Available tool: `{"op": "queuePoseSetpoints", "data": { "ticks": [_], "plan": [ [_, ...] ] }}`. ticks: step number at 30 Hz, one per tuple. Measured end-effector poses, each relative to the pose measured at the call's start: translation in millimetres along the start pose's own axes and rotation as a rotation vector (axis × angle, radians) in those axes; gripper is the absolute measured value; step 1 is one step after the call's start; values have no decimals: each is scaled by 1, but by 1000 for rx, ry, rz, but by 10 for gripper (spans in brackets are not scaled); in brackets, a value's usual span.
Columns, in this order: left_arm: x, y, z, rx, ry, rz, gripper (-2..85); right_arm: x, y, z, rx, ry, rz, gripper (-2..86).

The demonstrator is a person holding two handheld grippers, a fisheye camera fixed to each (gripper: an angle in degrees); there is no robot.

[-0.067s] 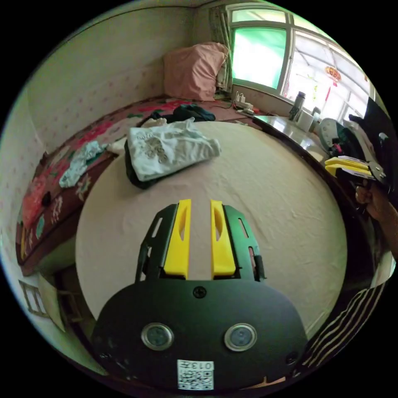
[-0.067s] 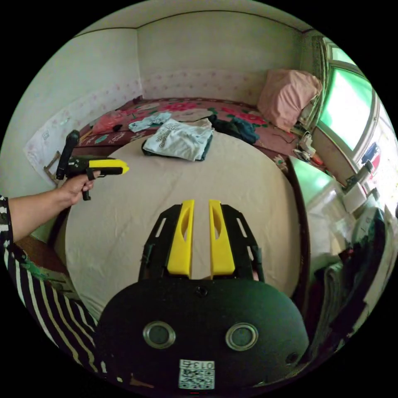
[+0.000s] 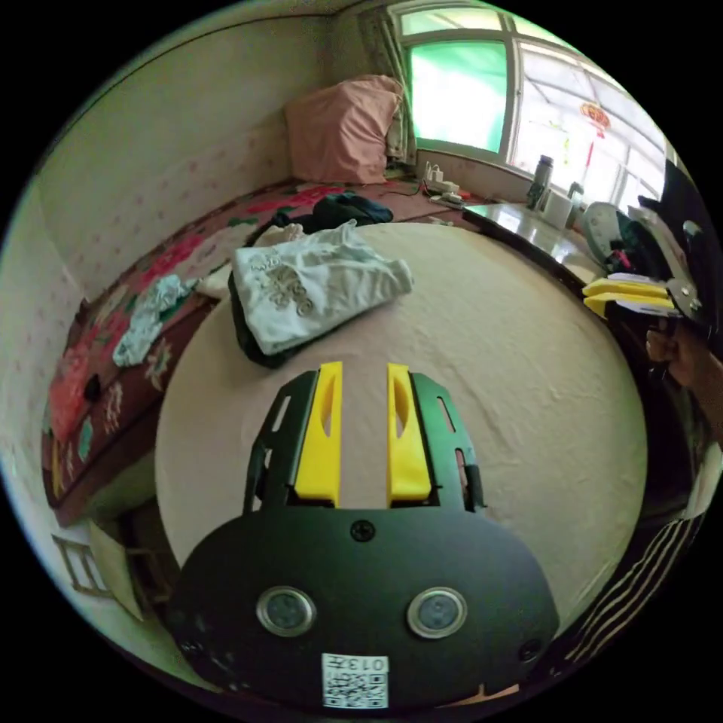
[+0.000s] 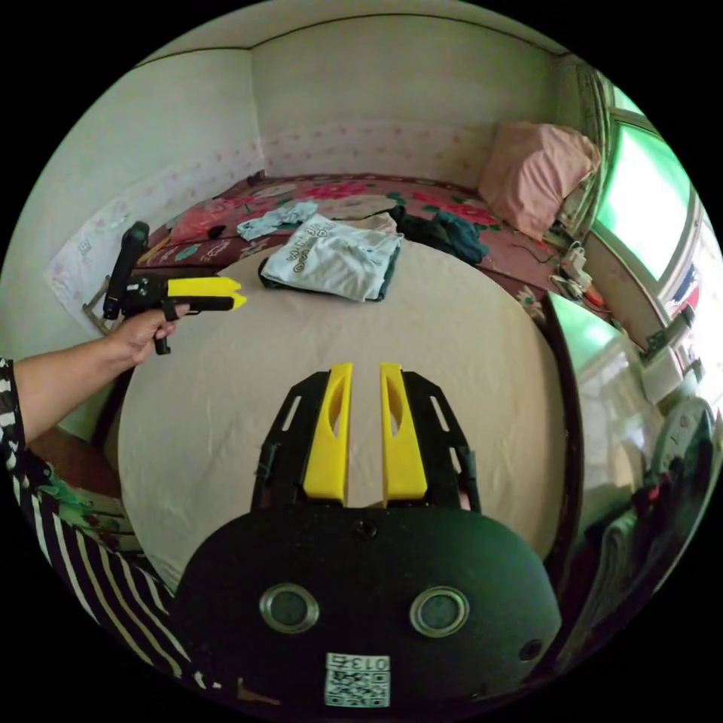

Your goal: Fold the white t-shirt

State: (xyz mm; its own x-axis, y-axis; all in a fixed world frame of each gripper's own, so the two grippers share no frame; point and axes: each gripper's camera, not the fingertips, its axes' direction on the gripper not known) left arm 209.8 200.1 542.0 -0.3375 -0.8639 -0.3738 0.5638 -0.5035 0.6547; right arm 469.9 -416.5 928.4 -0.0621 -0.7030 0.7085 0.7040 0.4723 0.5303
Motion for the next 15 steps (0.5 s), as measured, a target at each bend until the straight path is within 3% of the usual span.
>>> {"op": "queuePoseSetpoints", "data": {
  "ticks": [12, 15],
  "plan": [
    [-179, -104, 86, -188, -333, 553, 131, -5, -300, 217, -140, -88, 25, 72],
    [-239, -122, 98, -222, -251, 522, 124, -6, -360, 261, -187, -118, 80, 71]
  ]
}}
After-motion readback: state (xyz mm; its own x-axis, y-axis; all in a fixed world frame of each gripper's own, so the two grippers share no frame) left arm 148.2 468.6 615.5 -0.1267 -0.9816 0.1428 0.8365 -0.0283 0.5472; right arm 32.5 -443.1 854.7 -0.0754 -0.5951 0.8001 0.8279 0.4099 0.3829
